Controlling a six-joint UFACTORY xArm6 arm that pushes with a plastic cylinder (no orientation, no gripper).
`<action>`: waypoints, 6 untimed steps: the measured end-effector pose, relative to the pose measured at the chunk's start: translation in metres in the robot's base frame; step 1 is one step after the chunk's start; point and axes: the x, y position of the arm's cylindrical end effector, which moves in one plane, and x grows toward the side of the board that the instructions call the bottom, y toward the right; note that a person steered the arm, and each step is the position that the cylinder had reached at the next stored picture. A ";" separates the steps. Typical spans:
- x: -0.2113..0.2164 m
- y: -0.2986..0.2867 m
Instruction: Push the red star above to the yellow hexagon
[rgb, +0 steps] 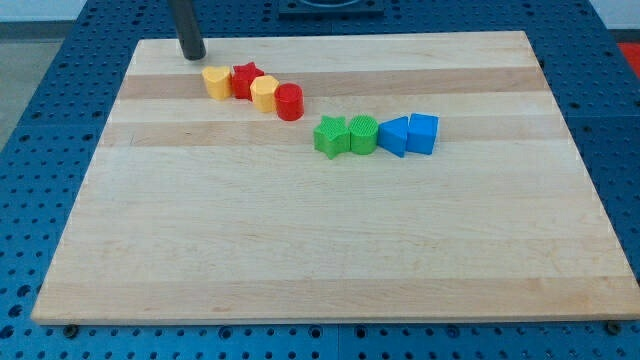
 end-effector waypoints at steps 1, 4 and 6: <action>0.022 0.000; 0.063 0.044; 0.071 0.122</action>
